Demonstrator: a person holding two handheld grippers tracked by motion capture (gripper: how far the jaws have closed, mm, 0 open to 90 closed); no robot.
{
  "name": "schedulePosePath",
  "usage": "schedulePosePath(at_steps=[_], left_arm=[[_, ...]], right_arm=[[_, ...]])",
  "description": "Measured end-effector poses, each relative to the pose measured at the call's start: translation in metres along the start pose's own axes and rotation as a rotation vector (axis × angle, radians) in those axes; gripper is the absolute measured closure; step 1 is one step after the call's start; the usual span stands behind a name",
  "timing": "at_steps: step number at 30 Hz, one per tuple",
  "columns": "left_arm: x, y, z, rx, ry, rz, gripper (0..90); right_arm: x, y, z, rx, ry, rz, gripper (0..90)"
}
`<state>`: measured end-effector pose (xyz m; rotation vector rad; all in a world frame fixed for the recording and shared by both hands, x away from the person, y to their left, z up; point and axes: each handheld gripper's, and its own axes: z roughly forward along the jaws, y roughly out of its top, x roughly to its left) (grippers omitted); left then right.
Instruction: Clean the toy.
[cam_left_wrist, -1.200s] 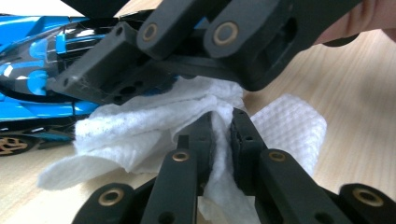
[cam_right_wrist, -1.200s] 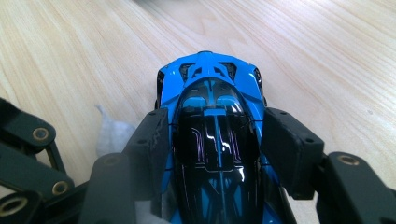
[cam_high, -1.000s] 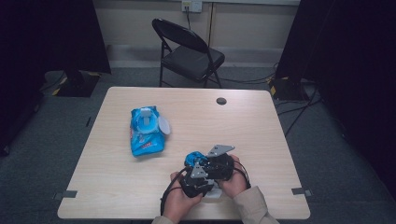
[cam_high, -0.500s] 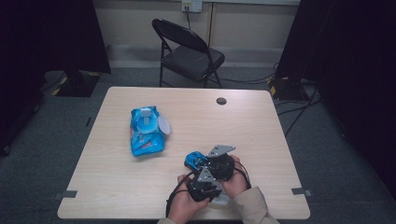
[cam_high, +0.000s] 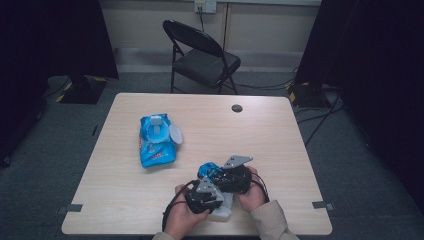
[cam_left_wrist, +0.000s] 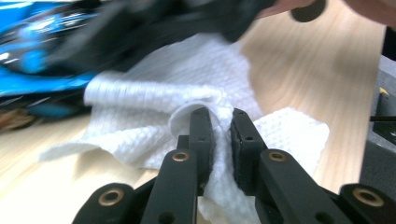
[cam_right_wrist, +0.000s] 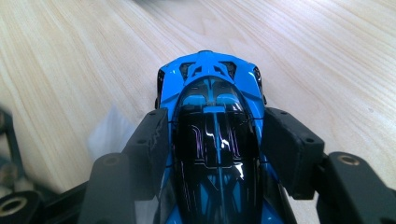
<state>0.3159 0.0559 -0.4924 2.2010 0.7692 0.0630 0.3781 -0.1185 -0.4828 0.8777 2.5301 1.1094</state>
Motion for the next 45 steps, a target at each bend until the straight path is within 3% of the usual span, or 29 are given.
schedulePosePath(at_steps=[6,10,21,25,30,34,45], left_arm=[[0.020,-0.007,-0.020,-0.023,0.041,-0.045,81.5],[0.029,-0.009,-0.030,-0.032,0.069,-0.055,81.6],[0.058,-0.010,-0.048,-0.075,0.195,-0.096,81.6],[0.068,-0.013,-0.045,-0.079,0.237,-0.129,81.6],[0.071,-0.012,-0.027,-0.065,0.249,-0.149,81.0],[0.068,-0.007,-0.017,-0.064,0.247,-0.142,80.2],[0.062,-0.001,-0.014,-0.031,0.263,-0.115,80.8]], right_arm=[[0.000,0.000,0.000,-0.004,-0.002,0.001,42.4],[0.000,0.000,0.000,-0.005,-0.002,0.005,42.4],[0.000,-0.001,0.000,-0.009,-0.003,0.000,42.4],[0.000,-0.001,0.000,-0.015,-0.001,0.004,42.4],[0.000,-0.001,0.000,-0.014,0.001,0.003,42.4],[0.000,-0.002,0.000,-0.017,0.000,0.002,42.3],[0.000,-0.001,0.000,-0.011,-0.003,-0.007,42.3]])
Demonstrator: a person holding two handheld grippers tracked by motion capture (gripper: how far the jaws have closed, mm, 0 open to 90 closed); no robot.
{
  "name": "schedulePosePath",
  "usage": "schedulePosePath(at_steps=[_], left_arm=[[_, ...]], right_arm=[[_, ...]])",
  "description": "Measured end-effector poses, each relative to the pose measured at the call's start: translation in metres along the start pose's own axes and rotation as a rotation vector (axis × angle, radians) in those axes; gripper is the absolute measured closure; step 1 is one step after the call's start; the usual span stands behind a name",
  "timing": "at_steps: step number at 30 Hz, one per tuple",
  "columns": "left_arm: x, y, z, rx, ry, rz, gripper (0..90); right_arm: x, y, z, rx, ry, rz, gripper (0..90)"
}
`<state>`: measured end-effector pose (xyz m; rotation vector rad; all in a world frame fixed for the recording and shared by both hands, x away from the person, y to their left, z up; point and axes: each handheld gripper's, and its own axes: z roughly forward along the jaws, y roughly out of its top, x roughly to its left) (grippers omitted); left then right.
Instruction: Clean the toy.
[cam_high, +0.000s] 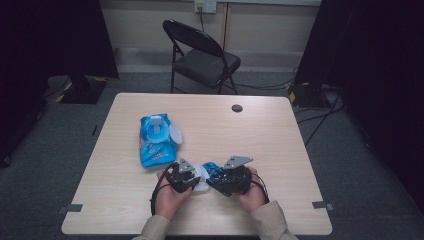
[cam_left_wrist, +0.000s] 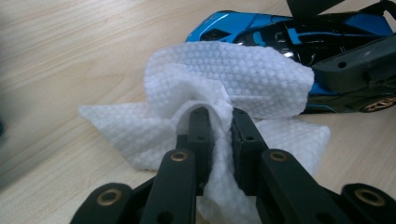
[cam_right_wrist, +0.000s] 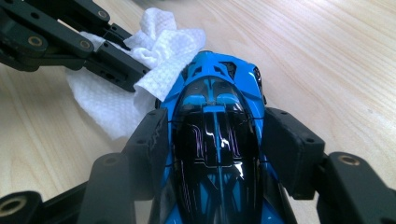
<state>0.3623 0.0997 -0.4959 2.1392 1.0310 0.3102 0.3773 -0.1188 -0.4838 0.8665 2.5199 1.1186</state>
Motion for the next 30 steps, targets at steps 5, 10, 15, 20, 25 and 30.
schedulePosePath(at_steps=[5,10,15,20,25,30], left_arm=[[-0.003,-0.001,-0.001,0.005,-0.020,0.003,81.1],[-0.011,0.001,0.001,0.010,-0.037,0.020,81.2],[-0.014,-0.001,0.002,-0.005,-0.038,0.023,81.3],[-0.020,-0.001,0.003,-0.007,-0.055,0.024,81.5],[-0.025,0.000,0.004,0.000,-0.073,0.050,81.8],[-0.033,-0.001,0.006,-0.012,-0.092,0.059,81.8]], right_arm=[[0.000,0.000,0.000,0.001,-0.001,0.000,42.3],[0.000,0.000,0.000,0.000,-0.001,0.003,42.2],[0.000,0.000,0.000,-0.003,-0.001,0.003,42.2],[0.000,-0.001,0.000,-0.007,-0.003,0.012,42.2],[0.000,-0.001,0.000,-0.007,-0.003,0.019,42.2],[0.000,-0.001,0.000,-0.010,-0.004,0.015,42.2]])
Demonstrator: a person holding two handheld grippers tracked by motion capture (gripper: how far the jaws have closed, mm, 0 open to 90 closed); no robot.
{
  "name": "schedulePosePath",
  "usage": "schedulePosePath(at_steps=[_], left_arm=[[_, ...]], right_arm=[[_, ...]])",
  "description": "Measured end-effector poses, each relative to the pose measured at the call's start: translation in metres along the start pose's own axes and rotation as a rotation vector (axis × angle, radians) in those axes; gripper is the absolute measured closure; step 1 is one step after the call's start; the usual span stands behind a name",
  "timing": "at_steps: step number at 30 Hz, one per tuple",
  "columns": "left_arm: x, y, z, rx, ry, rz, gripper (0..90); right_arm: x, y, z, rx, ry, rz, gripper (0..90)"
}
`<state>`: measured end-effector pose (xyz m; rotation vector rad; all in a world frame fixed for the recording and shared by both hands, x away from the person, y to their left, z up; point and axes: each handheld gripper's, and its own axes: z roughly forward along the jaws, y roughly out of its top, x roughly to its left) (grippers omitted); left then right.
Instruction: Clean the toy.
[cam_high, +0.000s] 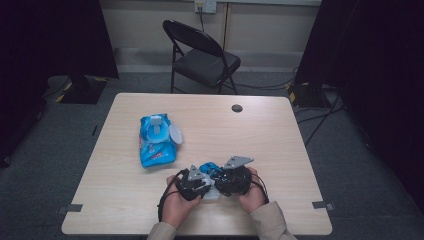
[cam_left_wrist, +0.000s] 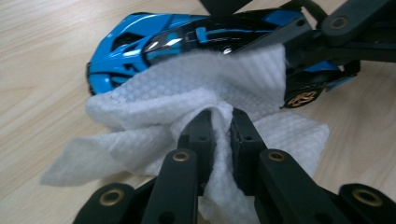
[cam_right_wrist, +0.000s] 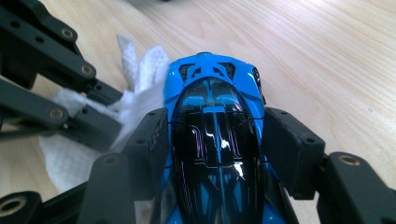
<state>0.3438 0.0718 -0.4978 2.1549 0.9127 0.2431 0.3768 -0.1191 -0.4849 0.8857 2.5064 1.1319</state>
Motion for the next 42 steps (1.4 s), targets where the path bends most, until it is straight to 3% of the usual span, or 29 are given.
schedulePosePath(at_steps=[9,11,13,16,19,23,28,42], left_arm=[[-0.006,0.001,0.002,0.001,-0.012,0.009,81.8],[-0.008,0.001,0.003,0.001,-0.031,0.001,81.8],[-0.012,0.003,0.003,0.012,-0.021,0.021,81.8],[-0.014,0.002,0.004,0.010,-0.027,0.018,81.8],[-0.016,0.002,0.005,0.005,-0.061,0.009,81.8],[-0.023,0.003,0.006,0.010,-0.059,0.024,81.8],[-0.024,0.002,0.007,0.001,-0.078,0.012,81.8],[-0.035,0.003,0.009,0.007,-0.076,0.044,81.8]], right_arm=[[0.001,0.001,0.000,0.003,-0.002,0.000,42.2],[0.001,0.001,0.000,0.003,-0.003,-0.001,42.1],[0.001,0.001,0.000,0.005,-0.005,-0.003,42.2],[0.001,0.001,0.000,0.004,-0.003,-0.001,42.2],[0.001,0.001,0.000,0.005,-0.005,-0.006,42.1],[0.001,0.001,0.000,0.004,-0.005,-0.004,42.1],[0.001,0.001,0.001,0.006,-0.008,-0.006,42.1],[0.001,0.001,0.000,0.006,-0.006,-0.007,42.1]])
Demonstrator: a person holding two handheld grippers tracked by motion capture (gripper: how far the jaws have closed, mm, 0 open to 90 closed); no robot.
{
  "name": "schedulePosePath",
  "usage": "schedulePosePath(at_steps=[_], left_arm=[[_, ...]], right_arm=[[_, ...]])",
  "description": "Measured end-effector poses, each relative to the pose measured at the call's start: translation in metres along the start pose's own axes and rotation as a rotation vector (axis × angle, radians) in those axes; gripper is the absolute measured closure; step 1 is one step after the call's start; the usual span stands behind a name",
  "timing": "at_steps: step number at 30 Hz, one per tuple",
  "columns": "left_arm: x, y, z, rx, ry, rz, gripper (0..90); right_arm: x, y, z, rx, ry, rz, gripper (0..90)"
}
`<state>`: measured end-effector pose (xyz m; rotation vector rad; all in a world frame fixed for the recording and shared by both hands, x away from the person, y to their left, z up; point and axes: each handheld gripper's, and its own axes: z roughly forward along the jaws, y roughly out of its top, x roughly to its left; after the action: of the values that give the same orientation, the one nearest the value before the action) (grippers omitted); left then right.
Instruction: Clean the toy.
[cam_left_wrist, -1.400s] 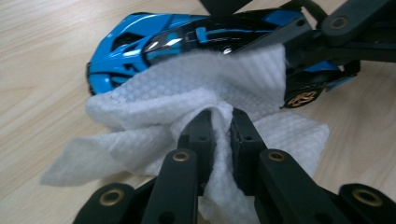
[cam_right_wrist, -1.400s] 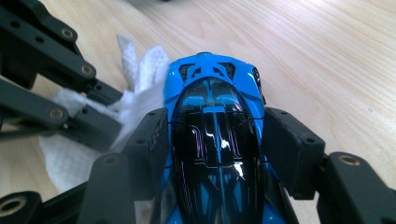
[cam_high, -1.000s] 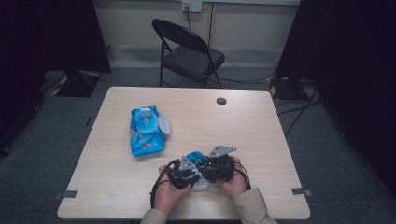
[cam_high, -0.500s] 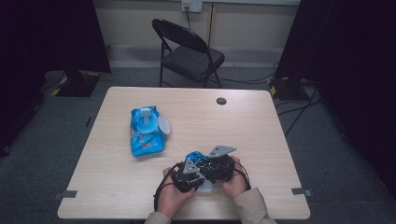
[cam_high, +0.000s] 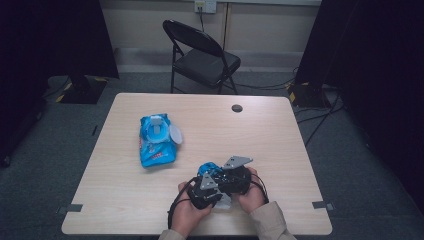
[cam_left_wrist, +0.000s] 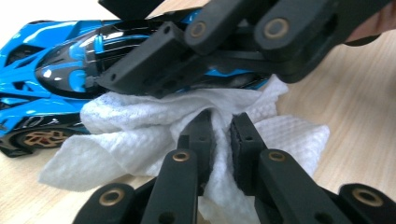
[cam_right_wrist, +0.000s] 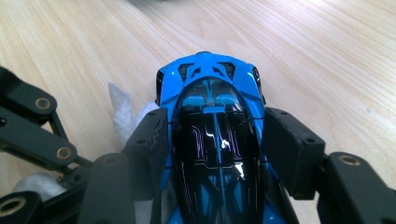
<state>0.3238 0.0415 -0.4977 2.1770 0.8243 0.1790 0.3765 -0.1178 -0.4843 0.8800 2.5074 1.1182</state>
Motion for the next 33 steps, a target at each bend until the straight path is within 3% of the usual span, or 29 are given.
schedulePosePath(at_steps=[5,7,12,16,21,33], left_arm=[[-0.008,0.002,0.004,-0.004,-0.035,0.004,81.8],[-0.010,0.002,0.005,-0.001,-0.030,0.011,81.7],[-0.015,0.000,0.007,-0.015,-0.082,0.013,81.7],[-0.025,0.003,0.011,-0.005,-0.109,0.045,81.7],[-0.024,0.002,0.008,-0.001,-0.130,0.048,81.6],[-0.001,0.002,-0.023,0.018,-0.057,0.056,82.0]], right_arm=[[0.000,0.000,0.000,0.000,-0.001,0.000,42.1],[0.000,0.000,0.000,0.001,0.001,0.001,42.1],[0.000,0.000,0.000,-0.003,-0.002,-0.001,42.1],[0.000,0.000,0.000,-0.003,0.000,0.005,42.1],[0.000,-0.001,0.000,-0.010,0.003,0.007,42.1],[-0.001,-0.002,0.000,-0.015,0.007,0.013,42.1]])
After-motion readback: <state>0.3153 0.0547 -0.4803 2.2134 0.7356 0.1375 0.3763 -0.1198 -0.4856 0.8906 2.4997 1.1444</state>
